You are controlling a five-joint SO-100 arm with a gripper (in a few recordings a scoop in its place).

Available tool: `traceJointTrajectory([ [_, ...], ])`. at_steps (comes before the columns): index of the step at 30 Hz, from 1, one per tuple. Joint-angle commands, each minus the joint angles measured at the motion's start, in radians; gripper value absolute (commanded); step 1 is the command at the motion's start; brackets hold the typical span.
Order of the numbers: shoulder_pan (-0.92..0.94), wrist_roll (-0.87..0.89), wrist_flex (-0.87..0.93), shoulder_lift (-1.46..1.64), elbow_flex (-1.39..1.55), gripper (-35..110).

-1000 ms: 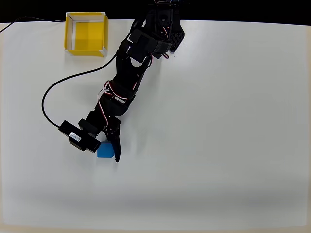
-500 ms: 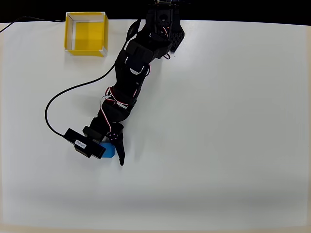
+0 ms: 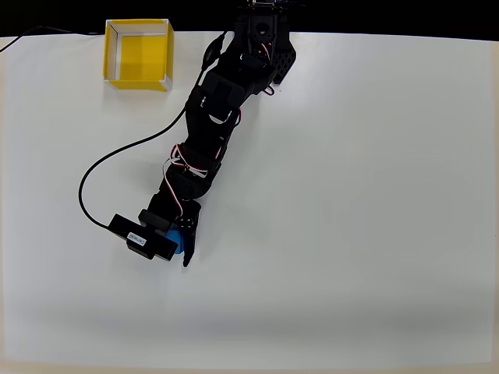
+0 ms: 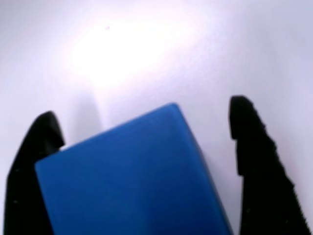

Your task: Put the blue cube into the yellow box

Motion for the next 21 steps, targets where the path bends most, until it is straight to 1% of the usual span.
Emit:
traceJointTrajectory([
  [1, 0.005, -0.028, -0.02, 0.087, -0.032, 30],
  [16, 0.02, -0.12, -0.003, 0.19, 0.069, 18],
  [21, 0.048, -0.114, 0.11, 0.304, 0.074, 17],
])
